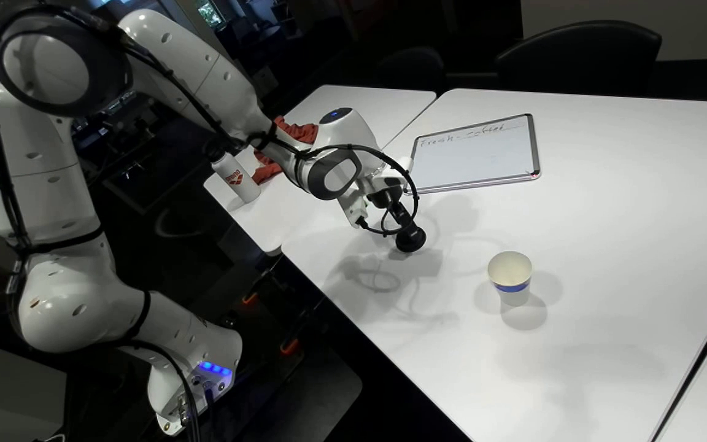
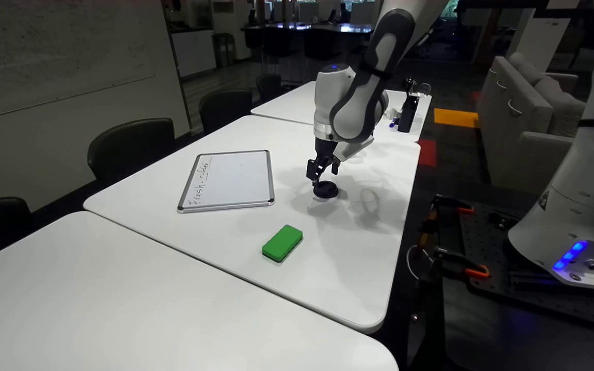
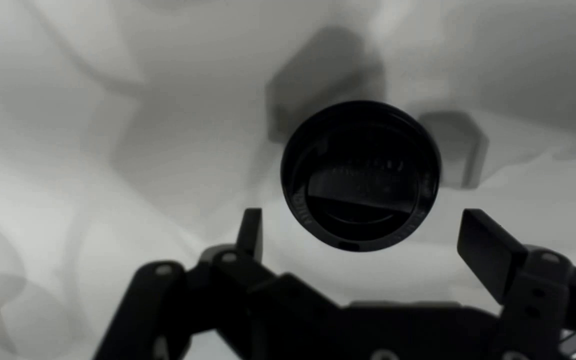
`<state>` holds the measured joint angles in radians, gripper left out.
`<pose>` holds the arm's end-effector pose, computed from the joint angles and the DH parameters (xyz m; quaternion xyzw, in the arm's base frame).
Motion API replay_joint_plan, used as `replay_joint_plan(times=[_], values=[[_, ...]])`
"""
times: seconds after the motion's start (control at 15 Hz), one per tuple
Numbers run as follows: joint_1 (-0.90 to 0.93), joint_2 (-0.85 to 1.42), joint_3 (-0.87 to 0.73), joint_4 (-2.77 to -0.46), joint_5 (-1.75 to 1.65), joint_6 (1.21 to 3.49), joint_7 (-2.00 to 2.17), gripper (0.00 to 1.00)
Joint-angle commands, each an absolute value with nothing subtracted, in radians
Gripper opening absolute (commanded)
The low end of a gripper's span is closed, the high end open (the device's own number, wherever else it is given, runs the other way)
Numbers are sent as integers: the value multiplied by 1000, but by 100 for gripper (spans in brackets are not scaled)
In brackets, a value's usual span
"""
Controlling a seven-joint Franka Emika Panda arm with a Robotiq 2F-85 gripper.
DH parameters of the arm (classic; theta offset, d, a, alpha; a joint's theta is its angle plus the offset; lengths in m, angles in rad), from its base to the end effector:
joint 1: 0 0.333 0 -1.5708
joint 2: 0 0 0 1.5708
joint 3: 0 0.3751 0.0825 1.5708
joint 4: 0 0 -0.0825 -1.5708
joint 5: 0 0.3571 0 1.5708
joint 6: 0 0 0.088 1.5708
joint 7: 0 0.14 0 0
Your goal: Put the black lid on top of the blue and white coffee cup
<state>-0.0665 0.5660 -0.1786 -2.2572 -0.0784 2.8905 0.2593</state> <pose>0.5434 -0.1328 0.1627 0.9779 -0.1973 0.0366 0.0580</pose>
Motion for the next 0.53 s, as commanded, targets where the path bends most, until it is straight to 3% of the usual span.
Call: replay_joint_plan(times=[0.0, 0.47], values=[[-73, 580, -169, -2247, -31, 2885, 218, 100], [-88, 626, -160, -2226, -14, 2916, 199, 100]])
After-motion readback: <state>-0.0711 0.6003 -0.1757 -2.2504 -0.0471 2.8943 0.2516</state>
